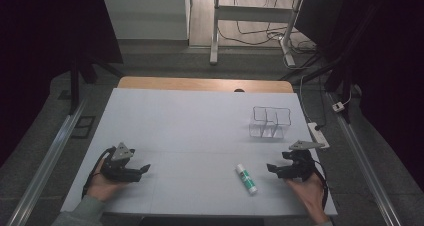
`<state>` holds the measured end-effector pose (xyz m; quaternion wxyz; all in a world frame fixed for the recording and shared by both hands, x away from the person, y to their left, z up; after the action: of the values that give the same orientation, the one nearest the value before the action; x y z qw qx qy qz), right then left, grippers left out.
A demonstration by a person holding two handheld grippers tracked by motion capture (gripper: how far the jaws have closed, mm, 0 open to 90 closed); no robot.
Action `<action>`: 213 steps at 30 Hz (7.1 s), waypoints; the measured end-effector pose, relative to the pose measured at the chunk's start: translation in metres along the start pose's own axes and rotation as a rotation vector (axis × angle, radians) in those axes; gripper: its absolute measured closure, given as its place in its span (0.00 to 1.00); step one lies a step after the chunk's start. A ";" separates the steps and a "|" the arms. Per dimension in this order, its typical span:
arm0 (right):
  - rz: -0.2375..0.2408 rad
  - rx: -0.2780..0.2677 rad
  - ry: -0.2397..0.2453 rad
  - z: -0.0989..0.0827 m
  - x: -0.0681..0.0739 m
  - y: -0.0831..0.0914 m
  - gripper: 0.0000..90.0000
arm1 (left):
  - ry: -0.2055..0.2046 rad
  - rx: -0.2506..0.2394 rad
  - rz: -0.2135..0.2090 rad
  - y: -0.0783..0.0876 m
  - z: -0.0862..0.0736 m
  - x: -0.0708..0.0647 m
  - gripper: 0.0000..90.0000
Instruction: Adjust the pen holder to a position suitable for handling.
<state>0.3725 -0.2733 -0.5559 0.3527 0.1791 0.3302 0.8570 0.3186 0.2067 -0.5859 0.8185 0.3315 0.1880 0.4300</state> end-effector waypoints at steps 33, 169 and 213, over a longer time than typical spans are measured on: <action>-0.033 -0.025 0.012 0.005 -0.002 0.000 0.21 | -0.001 -0.007 -0.007 0.000 0.001 -0.002 0.20; -0.074 -0.071 -0.123 0.087 -0.070 -0.062 0.99 | -0.055 0.049 0.002 -0.007 -0.007 -0.005 0.21; -0.011 -0.052 -0.047 0.115 -0.026 -0.104 0.99 | -0.056 0.055 -0.001 -0.008 -0.007 -0.006 0.21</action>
<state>0.5031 -0.1865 -0.5473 0.3696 0.1882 0.3006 0.8588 0.3159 0.2013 -0.5962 0.8142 0.3655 0.1771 0.4149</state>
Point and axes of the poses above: each handheld gripper's, and its own axes: y roughly backward along the jaws, z roughly out of its top, x roughly to its left, the point moved 8 cm from there along -y, roughly forward along the jaws, and after that the axes turned 4 degrees about y, right-handed, at the moved point
